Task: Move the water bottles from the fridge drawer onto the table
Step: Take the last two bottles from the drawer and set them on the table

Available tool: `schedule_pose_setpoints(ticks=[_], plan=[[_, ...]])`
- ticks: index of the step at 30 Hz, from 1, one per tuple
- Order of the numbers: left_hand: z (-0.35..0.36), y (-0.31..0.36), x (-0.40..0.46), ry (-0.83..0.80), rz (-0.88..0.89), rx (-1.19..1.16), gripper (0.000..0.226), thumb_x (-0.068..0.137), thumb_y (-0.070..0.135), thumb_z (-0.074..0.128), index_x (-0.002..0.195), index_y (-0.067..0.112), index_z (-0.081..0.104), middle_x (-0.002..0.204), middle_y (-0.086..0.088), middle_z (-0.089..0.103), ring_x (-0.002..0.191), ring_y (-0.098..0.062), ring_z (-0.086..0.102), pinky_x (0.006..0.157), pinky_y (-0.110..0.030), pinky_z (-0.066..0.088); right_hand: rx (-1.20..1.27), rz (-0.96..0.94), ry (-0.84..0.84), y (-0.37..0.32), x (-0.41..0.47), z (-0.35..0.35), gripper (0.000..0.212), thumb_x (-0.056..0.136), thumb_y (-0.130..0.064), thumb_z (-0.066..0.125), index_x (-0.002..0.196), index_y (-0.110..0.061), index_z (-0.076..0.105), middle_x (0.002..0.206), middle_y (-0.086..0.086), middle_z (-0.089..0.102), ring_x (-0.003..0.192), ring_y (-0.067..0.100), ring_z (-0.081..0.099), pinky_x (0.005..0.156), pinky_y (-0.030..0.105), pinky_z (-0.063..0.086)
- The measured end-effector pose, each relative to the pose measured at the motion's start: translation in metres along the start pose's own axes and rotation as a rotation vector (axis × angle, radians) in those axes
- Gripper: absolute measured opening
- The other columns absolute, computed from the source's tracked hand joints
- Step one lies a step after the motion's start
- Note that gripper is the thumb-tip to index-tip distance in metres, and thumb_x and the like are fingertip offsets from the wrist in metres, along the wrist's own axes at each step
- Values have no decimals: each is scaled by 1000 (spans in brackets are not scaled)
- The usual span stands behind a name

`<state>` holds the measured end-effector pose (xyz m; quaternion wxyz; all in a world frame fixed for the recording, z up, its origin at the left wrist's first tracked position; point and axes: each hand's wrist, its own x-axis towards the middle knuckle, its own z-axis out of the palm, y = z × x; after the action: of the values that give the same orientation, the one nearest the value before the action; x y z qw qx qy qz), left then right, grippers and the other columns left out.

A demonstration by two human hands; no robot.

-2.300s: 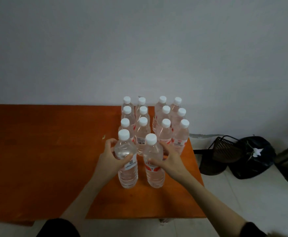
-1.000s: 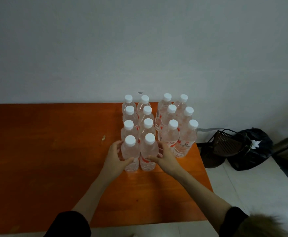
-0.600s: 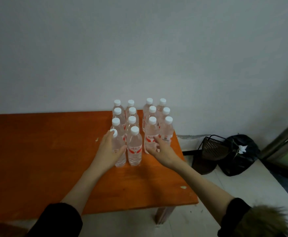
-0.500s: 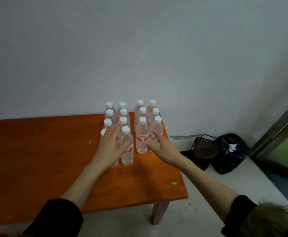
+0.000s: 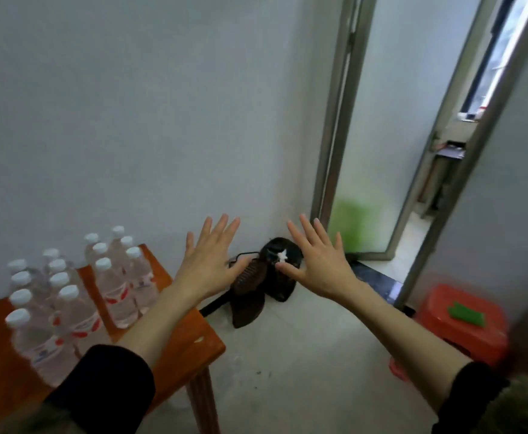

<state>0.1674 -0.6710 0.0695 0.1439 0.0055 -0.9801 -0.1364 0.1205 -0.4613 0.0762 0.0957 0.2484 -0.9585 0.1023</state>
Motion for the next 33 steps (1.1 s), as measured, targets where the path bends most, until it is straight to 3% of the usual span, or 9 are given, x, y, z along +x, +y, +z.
schedule_pose_setpoints(ticks=[8,17,20,25,33], plan=[[54,163,-56,-139,358,-121,72,89,57,38,147,33,3,158,5,-2,145,-20,-9,116,-53,0,-67,380,19,93,-186,-31,82,85,-68,34,147,-35,-7,157,-3,-15,145,21,-14,114,57,-1],[88,374,-111,-181,691,-210,82,77,73,25,147,33,6,158,6,1,145,-19,-8,117,-52,0,-135,716,101,209,-379,-100,84,84,-67,38,147,-35,-9,157,-1,-15,144,22,-15,113,56,-6],[107,452,-131,-192,749,-218,73,88,62,34,147,33,3,158,6,-3,145,-19,-10,117,-50,-2,-160,802,89,250,-438,-122,83,85,-66,36,147,-35,-9,156,-2,-18,143,20,-18,114,54,-8],[154,574,-172,-277,828,-235,70,89,60,32,147,36,2,157,6,-5,144,-18,-11,115,-47,-5,-211,926,70,328,-538,-148,82,86,-66,34,147,-34,-10,156,-2,-18,144,20,-17,114,51,-8],[197,698,-192,-406,915,-260,70,90,58,33,148,32,5,157,5,-7,144,-17,-14,117,-47,-6,-214,1047,46,424,-623,-176,83,86,-67,33,147,-33,-11,157,-1,-14,145,21,-15,115,50,-6]])
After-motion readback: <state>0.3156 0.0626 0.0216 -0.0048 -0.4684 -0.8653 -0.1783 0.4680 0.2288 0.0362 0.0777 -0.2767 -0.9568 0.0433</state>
